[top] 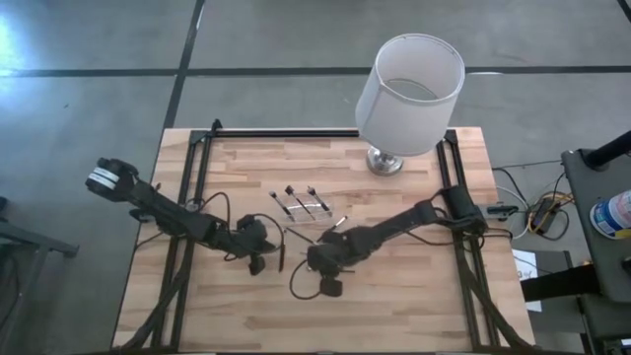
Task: Put items in baskets/containers
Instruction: Put the eyeshadow brush into the transparent organizer
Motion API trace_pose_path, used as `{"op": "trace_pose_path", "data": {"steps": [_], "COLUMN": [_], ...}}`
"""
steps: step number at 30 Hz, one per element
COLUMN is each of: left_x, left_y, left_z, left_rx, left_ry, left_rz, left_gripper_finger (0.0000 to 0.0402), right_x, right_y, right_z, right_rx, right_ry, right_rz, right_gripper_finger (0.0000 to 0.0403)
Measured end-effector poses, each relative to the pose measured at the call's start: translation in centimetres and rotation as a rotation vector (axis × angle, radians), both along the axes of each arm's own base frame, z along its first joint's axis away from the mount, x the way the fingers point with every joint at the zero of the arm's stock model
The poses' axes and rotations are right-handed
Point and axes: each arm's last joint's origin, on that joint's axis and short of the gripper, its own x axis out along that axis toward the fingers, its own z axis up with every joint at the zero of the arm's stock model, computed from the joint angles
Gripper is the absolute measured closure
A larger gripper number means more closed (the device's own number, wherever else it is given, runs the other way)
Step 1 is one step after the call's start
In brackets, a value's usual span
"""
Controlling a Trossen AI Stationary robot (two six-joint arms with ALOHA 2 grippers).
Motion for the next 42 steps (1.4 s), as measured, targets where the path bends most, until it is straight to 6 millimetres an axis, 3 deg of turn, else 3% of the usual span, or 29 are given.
{"op": "trace_pose_path", "data": {"steps": [16,24,29,37,42], "left_x": [0.3,0.6,1.4,5.5,7.4], "left_y": [-0.5,-0.9,-1.2,-3.0,-3.1], "left_z": [0.6,1.1,1.6,0.4,-0.9], "left_rx": [-0.090,-0.101,-0.064,0.139,0.186], "left_ry": [-0.074,-0.124,-0.224,-0.183,-0.087], "left_rz": [0.017,-0.055,-0.118,-0.263,-0.252], "left_gripper_finger": [0.0401,0.0401,0.0401,0.0401,0.0401], "right_x": [0.7,-0.5,-0.6,-0.6,-0.8], "right_y": [-2.5,-0.1,0.3,0.2,0.3], "right_z": [2.5,1.7,1.6,1.6,0.2], "right_rx": [-0.015,-0.087,-0.148,-0.166,-0.182], "right_ry": [-0.074,-0.013,-0.020,-0.022,0.028], "right_rz": [-0.076,0.131,0.113,0.105,0.113], "right_gripper_finger": [0.0396,0.0394,0.0380,0.0310,0.0288]}}
